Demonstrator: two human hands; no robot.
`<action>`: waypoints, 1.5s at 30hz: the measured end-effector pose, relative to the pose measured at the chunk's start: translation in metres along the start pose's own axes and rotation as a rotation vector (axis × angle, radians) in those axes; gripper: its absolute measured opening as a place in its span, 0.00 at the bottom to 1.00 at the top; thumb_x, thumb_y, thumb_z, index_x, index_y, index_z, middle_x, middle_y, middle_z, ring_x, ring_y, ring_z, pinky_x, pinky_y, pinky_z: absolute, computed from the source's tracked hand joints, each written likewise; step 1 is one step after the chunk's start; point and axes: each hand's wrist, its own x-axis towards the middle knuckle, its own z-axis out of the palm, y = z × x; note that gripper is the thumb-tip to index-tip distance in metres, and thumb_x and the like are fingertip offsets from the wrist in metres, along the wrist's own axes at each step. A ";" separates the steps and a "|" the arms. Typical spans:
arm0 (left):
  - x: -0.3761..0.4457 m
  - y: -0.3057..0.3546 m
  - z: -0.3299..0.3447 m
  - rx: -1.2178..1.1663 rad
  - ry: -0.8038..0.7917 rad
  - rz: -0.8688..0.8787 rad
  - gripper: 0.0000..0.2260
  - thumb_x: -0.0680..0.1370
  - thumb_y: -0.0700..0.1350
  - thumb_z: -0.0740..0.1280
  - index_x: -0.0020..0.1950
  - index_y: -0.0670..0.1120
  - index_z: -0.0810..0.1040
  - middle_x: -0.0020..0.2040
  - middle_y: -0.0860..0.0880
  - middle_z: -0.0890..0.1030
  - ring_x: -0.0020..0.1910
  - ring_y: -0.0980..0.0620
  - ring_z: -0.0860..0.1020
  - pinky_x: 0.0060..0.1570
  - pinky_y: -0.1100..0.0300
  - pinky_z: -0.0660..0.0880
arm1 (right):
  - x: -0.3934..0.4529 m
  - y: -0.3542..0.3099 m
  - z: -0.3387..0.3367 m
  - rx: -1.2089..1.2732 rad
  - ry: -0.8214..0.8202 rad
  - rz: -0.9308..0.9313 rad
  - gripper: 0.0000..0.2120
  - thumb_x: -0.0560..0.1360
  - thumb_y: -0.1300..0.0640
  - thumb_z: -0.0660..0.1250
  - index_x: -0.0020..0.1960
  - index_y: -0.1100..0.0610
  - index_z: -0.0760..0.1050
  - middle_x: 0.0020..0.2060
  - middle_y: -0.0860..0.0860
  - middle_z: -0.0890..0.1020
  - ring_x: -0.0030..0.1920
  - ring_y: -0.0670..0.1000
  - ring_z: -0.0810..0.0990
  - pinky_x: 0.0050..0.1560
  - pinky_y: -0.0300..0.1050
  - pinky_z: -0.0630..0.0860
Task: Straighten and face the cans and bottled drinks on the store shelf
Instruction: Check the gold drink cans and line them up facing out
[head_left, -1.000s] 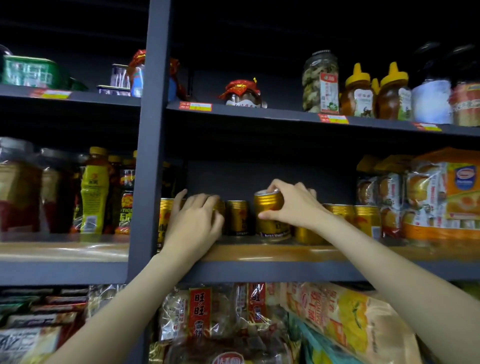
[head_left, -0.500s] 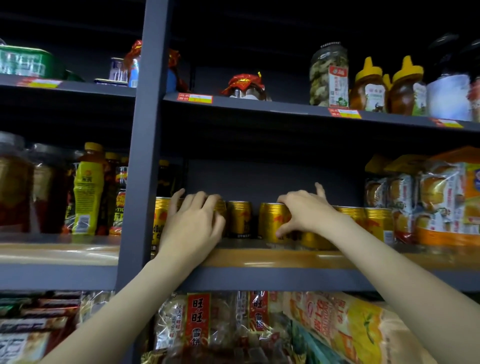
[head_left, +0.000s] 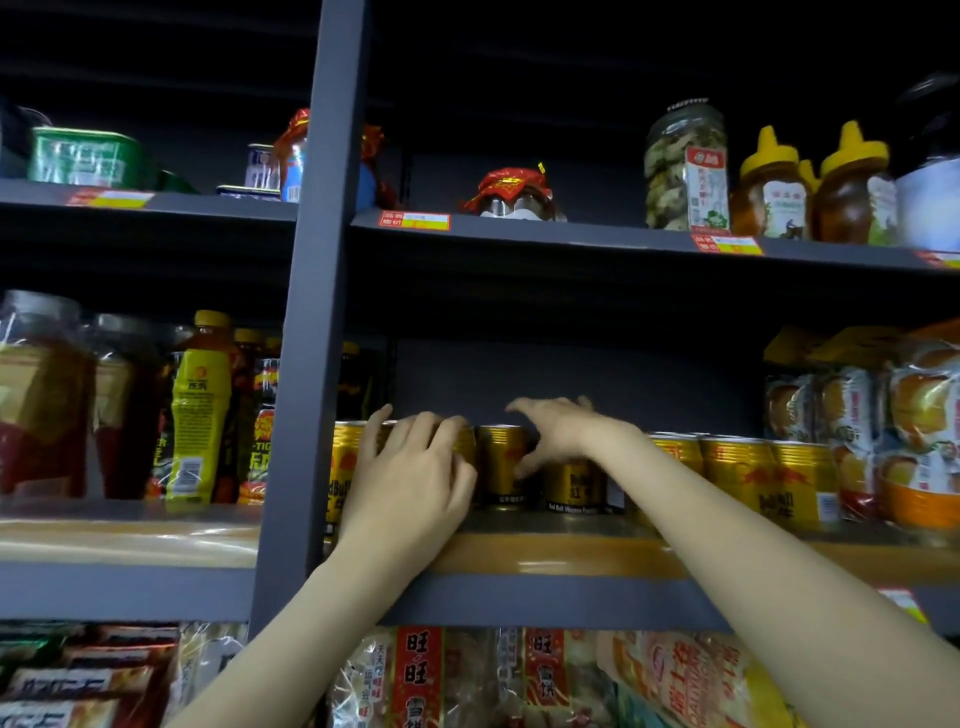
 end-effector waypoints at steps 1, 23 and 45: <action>0.001 0.000 0.000 0.000 0.005 0.000 0.19 0.74 0.50 0.52 0.57 0.47 0.78 0.49 0.51 0.81 0.51 0.50 0.79 0.64 0.54 0.53 | 0.005 -0.003 0.000 0.075 0.001 -0.064 0.39 0.72 0.50 0.71 0.76 0.48 0.53 0.74 0.54 0.62 0.75 0.58 0.57 0.73 0.61 0.49; -0.001 0.009 -0.028 -0.396 0.058 -0.073 0.17 0.77 0.45 0.59 0.65 0.46 0.72 0.62 0.48 0.73 0.64 0.50 0.69 0.66 0.57 0.58 | -0.141 0.022 -0.001 0.940 0.664 -0.053 0.33 0.61 0.49 0.79 0.62 0.40 0.69 0.54 0.48 0.76 0.55 0.49 0.77 0.55 0.46 0.76; -0.013 0.085 -0.096 -1.091 0.026 0.265 0.30 0.69 0.43 0.74 0.67 0.50 0.66 0.62 0.53 0.71 0.60 0.62 0.72 0.55 0.70 0.72 | -0.185 0.021 0.016 2.288 0.001 -0.439 0.32 0.57 0.51 0.82 0.57 0.62 0.79 0.54 0.60 0.81 0.49 0.57 0.83 0.41 0.47 0.80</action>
